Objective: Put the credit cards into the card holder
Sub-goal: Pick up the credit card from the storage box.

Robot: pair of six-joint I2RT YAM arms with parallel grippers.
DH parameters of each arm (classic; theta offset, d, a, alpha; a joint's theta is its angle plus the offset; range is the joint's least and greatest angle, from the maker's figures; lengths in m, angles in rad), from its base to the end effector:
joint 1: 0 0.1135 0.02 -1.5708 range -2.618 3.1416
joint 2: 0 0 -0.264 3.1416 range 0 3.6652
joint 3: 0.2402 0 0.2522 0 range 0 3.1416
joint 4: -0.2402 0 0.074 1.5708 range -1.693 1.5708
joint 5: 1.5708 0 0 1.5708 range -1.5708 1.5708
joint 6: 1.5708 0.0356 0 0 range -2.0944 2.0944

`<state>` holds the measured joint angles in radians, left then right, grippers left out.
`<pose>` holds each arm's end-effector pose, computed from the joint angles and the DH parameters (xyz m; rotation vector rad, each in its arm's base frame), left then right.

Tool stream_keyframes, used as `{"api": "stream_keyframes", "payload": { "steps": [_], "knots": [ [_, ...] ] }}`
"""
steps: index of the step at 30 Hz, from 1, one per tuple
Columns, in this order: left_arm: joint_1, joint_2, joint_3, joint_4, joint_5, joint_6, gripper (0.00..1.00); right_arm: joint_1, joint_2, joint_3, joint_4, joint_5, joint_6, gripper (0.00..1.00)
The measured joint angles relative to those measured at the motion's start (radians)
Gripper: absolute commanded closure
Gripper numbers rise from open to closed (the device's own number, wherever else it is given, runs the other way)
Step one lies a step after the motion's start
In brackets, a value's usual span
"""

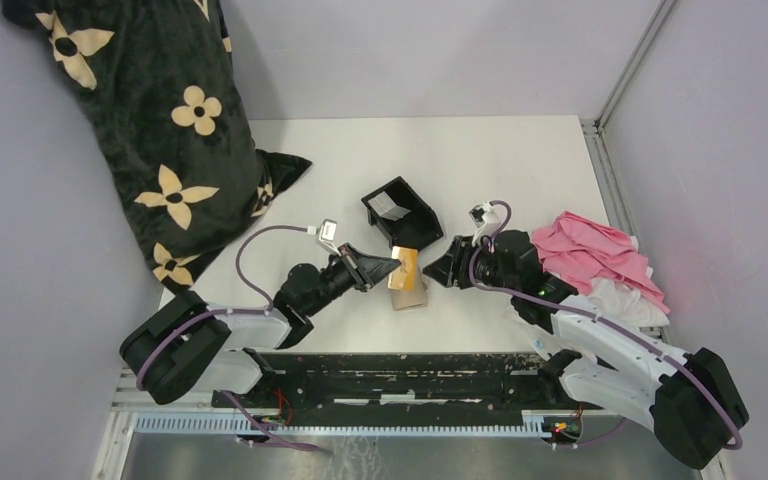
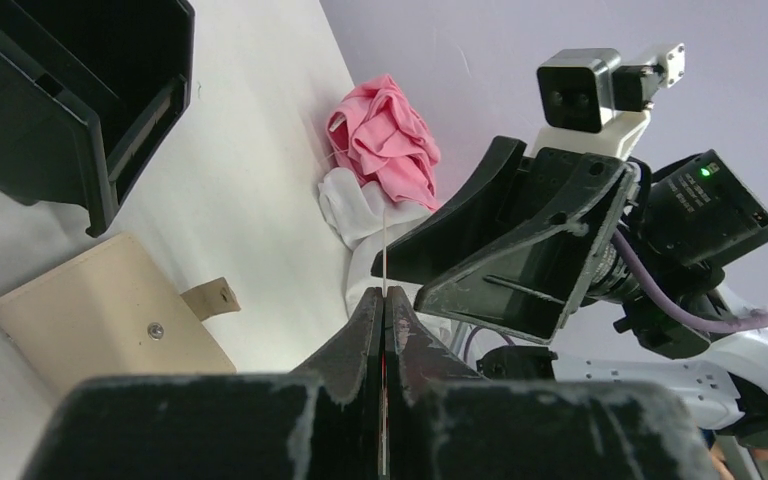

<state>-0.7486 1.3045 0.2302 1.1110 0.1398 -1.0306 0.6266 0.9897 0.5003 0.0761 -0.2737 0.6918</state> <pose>0.1645 -0.1596 0.1854 -0.1194 1.7401 -1.4786 0.1715 0.1360 0.2285 -0.1227 2.1447 1.0891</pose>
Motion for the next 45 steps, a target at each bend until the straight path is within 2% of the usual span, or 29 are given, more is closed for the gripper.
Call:
{"api": "stream_keyframes", "payload": {
  "steps": [17,25,28,35,37,39,41,45],
  "knots": [
    [0.000,0.177,0.002,0.187,-0.014,-0.100,0.97,0.000,0.101,-0.043,0.261,-0.042,0.098,0.51],
    [0.000,0.293,0.029,0.298,-0.003,-0.167,0.97,0.000,0.156,-0.047,0.336,-0.071,0.125,0.57],
    [0.000,0.321,0.042,0.334,0.001,-0.183,0.97,0.000,0.180,-0.049,0.372,-0.084,0.140,0.65],
    [0.007,0.347,0.048,0.358,-0.006,-0.207,0.97,-0.006,0.217,-0.063,0.451,-0.089,0.180,0.97],
    [0.009,0.347,0.047,0.358,-0.008,-0.207,0.90,-0.006,0.215,-0.064,0.461,-0.089,0.188,0.99],
    [0.010,0.344,0.042,0.357,-0.008,-0.207,0.71,-0.005,0.211,-0.064,0.460,-0.092,0.193,0.99],
    [0.010,0.333,0.032,0.349,-0.008,-0.206,0.57,-0.003,0.203,-0.064,0.458,-0.096,0.193,0.99],
    [0.010,0.251,-0.014,0.276,-0.027,-0.195,0.51,0.003,0.186,-0.064,0.418,-0.098,0.170,0.99]
  ]
}}
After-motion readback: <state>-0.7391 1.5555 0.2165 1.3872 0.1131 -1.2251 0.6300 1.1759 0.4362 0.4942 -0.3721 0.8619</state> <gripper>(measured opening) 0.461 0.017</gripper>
